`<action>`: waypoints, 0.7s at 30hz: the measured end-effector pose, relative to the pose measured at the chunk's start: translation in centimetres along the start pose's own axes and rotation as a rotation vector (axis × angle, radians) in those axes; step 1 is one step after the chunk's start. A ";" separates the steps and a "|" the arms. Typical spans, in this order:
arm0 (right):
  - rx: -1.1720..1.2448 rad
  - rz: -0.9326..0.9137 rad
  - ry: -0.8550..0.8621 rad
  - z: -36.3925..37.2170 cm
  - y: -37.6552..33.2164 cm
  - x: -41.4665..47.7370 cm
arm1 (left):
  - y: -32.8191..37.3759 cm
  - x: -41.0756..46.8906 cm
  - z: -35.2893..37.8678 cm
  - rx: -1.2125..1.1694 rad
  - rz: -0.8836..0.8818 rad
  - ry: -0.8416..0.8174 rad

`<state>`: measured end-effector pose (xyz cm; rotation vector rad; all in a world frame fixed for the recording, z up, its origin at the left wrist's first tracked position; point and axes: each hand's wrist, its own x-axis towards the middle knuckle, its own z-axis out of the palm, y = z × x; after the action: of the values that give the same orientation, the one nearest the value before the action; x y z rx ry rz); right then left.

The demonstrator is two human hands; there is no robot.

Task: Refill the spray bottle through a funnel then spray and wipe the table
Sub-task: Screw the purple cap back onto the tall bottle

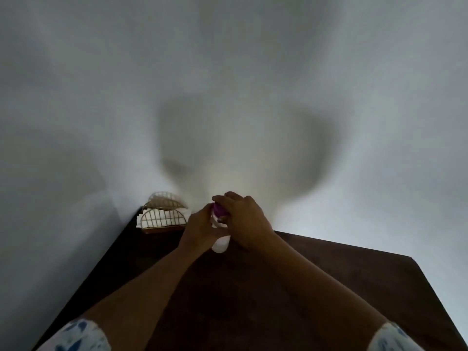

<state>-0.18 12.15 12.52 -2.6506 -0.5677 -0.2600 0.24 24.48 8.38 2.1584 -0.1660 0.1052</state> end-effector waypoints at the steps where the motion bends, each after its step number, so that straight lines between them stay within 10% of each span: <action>1: -0.005 0.000 -0.007 0.6 0.3 0.6 | -0.6 0.7 0.3 0.022 -0.009 0.012; 21: -0.053 0.053 -0.197 3.3 2.8 5.3 | -4.8 8.0 0.9 0.070 -0.017 0.089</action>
<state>6.09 13.14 10.02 -2.7570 -0.5577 0.0025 8.88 25.75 5.03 2.2202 -0.0934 0.1991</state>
